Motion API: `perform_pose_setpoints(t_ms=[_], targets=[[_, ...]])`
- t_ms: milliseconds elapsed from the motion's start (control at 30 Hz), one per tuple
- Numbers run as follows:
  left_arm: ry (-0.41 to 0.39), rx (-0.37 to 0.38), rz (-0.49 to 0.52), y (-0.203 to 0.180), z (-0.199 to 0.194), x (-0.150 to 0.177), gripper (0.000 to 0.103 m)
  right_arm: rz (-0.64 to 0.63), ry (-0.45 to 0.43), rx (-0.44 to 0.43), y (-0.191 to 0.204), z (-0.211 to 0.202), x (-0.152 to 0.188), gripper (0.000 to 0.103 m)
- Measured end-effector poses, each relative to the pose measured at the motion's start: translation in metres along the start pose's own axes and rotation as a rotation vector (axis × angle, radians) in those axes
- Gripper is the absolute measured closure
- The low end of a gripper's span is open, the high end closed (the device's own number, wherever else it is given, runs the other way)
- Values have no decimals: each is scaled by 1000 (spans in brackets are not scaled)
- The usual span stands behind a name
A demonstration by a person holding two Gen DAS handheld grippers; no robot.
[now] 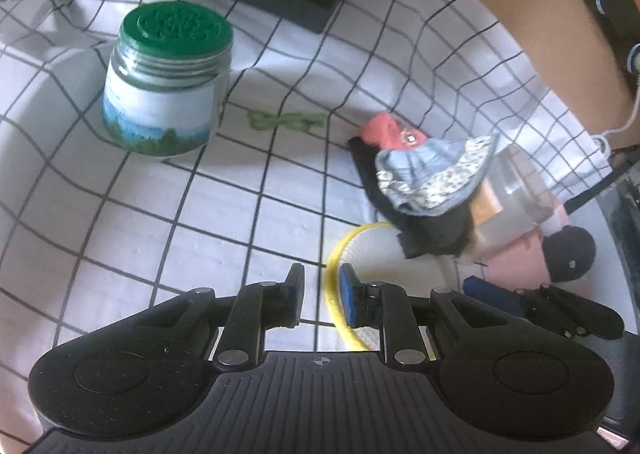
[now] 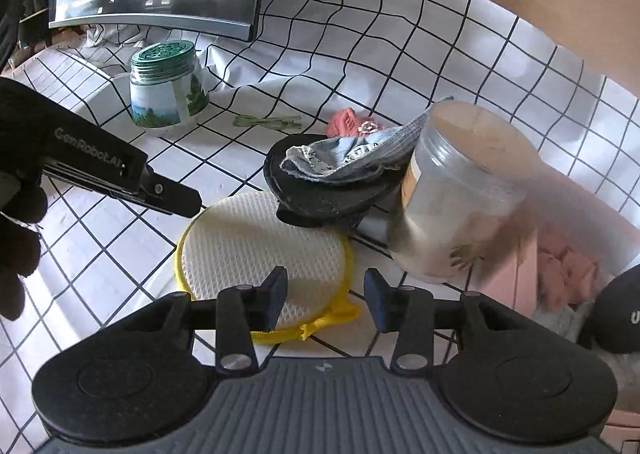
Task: Organize soft objects
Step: 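Reach the left gripper to the yellow-rimmed round pad on the table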
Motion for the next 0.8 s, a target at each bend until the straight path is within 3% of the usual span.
perform_pose_setpoints(t_ms=[200, 400, 633, 800], targets=[[41, 58, -35, -6, 15, -1, 81, 20, -4, -29, -5, 1, 2, 61], [36, 62, -44, -16, 23, -3, 78, 29, -5, -40, -7, -2, 5, 61], [24, 143, -66, -20, -7, 8, 78, 22, -13, -69, -6, -12, 14, 61], [22, 199, -17, -33, -34, 23, 78, 7, -23, -79, -3, -23, 22, 61]])
Point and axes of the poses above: each gripper's, at about its wrist camera, not at the fingertips, and z roughly the way its jaws point, y to its left, x to its underside, the point moved 6 cm from there along z, roughly the way its jaws point, and after that the axes turned 2 degrees about -y, right-handed, at the moved point
